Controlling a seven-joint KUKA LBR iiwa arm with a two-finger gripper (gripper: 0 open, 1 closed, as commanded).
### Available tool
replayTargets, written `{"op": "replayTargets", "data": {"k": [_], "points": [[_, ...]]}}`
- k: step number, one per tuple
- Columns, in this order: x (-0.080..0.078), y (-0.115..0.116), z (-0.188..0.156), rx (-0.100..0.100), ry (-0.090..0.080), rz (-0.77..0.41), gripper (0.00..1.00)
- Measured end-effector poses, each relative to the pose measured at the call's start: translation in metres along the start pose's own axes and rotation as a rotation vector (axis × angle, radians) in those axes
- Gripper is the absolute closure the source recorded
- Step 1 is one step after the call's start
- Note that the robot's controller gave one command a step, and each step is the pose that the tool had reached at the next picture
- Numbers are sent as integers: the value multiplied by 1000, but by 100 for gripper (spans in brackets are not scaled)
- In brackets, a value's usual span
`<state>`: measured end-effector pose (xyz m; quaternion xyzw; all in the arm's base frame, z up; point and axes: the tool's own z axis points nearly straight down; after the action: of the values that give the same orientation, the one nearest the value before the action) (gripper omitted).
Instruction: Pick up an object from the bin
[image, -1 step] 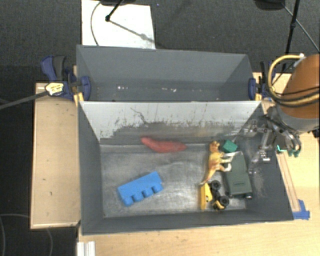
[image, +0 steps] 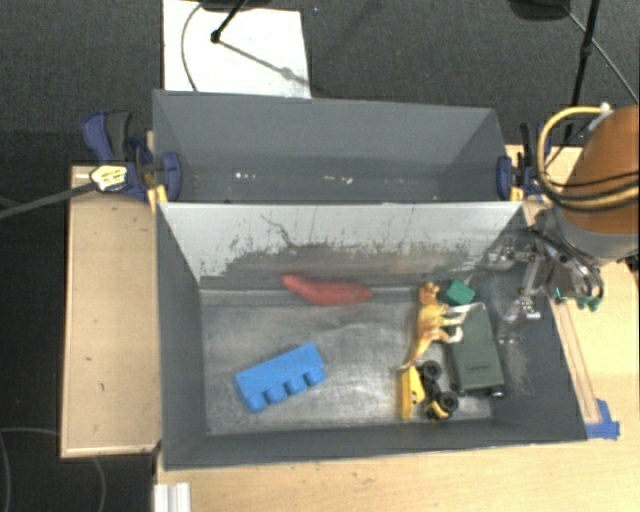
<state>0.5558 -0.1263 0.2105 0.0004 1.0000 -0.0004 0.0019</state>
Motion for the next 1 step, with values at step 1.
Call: {"op": "replayTargets", "data": {"k": [1], "points": [[3,3,29,1,-4,-104,0]]}}
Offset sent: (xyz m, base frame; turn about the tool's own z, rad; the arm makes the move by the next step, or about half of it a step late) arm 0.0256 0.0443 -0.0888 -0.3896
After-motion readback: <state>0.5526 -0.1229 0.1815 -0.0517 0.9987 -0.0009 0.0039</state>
